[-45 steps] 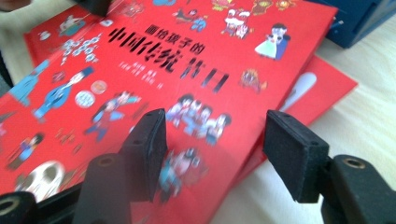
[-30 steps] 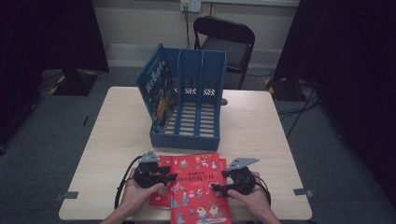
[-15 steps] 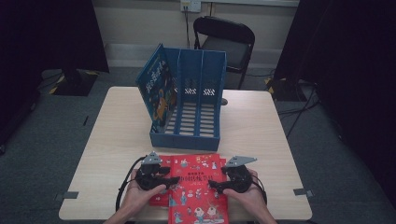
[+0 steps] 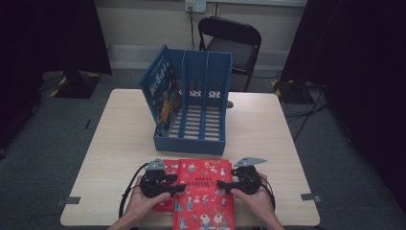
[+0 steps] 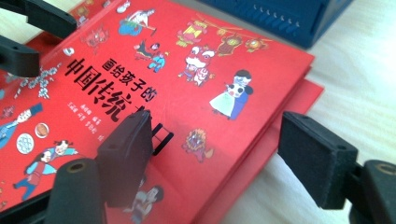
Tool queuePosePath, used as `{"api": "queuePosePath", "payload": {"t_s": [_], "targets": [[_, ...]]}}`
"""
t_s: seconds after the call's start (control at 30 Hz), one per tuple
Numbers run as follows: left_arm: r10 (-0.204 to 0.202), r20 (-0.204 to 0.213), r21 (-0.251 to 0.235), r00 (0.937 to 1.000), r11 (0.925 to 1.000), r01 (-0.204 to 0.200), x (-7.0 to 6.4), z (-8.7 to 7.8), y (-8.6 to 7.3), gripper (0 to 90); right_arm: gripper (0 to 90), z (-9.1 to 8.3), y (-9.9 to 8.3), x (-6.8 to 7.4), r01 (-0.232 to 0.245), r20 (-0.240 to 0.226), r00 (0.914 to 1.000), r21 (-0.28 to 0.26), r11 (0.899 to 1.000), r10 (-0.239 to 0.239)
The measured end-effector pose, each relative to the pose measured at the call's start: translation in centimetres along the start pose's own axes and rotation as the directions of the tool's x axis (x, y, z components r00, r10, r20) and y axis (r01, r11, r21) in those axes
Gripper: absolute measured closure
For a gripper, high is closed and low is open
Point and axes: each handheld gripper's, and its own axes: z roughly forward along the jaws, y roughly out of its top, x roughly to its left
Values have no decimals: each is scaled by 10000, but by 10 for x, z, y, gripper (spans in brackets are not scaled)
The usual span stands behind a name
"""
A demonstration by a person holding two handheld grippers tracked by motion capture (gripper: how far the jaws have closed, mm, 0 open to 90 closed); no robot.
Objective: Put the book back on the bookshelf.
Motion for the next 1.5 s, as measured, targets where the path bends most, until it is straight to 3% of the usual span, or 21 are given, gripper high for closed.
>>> {"api": "queuePosePath", "payload": {"t_s": [0.07,0.2,0.43,0.57,0.6,0.63,0.67,0.8,0.9,1.0,1.07,1.17,1.3,1.5], "targets": [[57,-121,14,9999,10000,-57,-3,2,0,399,248,0,-2,-3,-237,-176,9996,19,9997,237],[-130,43,15,9999,9999,130,-2,2,1,397,246,-1,-3,-4,-294,-297,9991,26,9996,295],[-75,144,75,9999,9999,74,-1,2,2,383,244,-3,-1,-4,167,-357,9992,-94,9998,-171],[-27,159,82,9999,10000,26,0,2,2,385,256,-12,2,0,521,-378,9978,-811,9953,-553],[-15,152,96,9999,10000,14,0,2,2,385,266,-15,5,2,614,-517,9964,-1158,9914,-677],[-29,167,73,9999,10000,28,0,2,3,385,266,-15,5,2,614,-517,9964,-1158,9914,-677],[-47,215,70,9998,10000,45,1,3,3,386,260,-14,10,2,611,-830,9939,-1279,9899,-721],[-208,394,50,9990,9998,206,4,3,4,390,256,-9,18,2,649,-1156,9902,-1191,9908,-787],[-250,372,56,9990,9997,248,6,3,6,386,238,-3,27,1,748,-1445,9858,-772,9942,-854],[-120,289,39,9995,9999,119,8,3,6,389,234,0,31,-1,817,-1512,9846,-488,9955,-883],[-247,342,16,9991,9997,246,8,3,6,388,235,3,28,-3,666,-1519,9859,-298,9973,-704],[-204,314,29,9993,9998,204,8,3,6,387,237,3,27,-4,761,-1541,9849,-280,9967,-795],[-173,376,26,9991,9998,172,8,3,5,367,238,0,28,-1,1189,-1429,9817,-551,9914,-1257],[-562,392,-87,9977,9984,565,10,2,5,333,240,-4,29,4,1595,-1186,9787,-720,9846,-1673]]}}
